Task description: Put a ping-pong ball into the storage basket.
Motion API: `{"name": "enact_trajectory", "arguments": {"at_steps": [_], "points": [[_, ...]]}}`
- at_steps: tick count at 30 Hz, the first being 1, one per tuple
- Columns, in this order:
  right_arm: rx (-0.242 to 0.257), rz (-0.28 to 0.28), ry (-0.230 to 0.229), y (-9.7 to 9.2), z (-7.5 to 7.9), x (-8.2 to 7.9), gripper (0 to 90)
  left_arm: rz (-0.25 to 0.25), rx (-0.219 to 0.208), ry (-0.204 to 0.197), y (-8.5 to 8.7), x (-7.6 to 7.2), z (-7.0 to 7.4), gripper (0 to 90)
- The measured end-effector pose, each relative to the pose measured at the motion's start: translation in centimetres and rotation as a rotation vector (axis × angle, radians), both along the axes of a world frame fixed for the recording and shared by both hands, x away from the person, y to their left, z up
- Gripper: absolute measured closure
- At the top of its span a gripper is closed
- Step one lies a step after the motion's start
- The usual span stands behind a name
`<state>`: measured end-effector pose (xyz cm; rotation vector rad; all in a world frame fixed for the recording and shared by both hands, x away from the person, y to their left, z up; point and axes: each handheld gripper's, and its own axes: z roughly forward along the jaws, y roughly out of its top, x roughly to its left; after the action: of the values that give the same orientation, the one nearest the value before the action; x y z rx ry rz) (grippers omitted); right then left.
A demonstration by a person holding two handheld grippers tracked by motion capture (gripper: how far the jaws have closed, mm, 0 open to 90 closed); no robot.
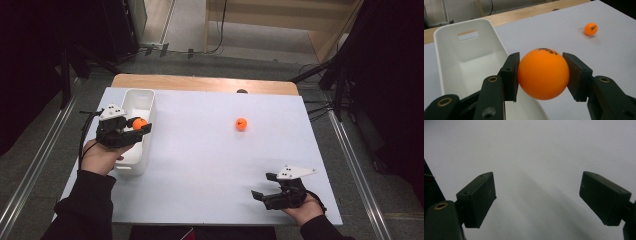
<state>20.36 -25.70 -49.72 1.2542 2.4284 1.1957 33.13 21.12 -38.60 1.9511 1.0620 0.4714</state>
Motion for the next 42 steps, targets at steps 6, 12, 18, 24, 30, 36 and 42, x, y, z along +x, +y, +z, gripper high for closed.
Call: {"name": "enact_trajectory", "arguments": {"at_steps": [6, 12, 18, 24, 30, 36, 42], "points": [[0.0, 0.001, 0.0, 0.0, 0.0, 0.0, 12.2, 0.03, 0.018, -0.004, 0.2, 0.2, -0.2, 50.6], [0.003, 0.001, 0.007, 0.0, 0.0, 0.0, 12.2, 0.063, 0.031, -0.015, 0.5, 0.4, -0.3, 50.5], [0.002, 0.0, 0.006, 0.0, 0.0, 0.0, 12.2, 0.094, 0.046, -0.019, 0.4, 0.6, -0.5, 50.6], [-0.001, -0.001, 0.003, 0.0, 0.0, 0.0, 12.2, 0.115, 0.043, -0.011, 0.5, 0.8, -0.8, 50.6], [-0.001, -0.002, 0.001, 0.0, 0.0, 0.0, 12.2, 0.131, 0.04, -0.003, 0.8, 1.0, -1.1, 50.6], [0.0, -0.002, 0.002, 0.0, 0.0, 0.0, 12.2, 0.145, 0.031, -0.002, 1.0, 1.2, -1.4, 50.5], [0.0, 0.001, 0.003, 0.0, 0.0, 0.0, 12.2, 0.145, 0.037, 0.009, 1.1, 1.4, -1.6, 50.5]]}}
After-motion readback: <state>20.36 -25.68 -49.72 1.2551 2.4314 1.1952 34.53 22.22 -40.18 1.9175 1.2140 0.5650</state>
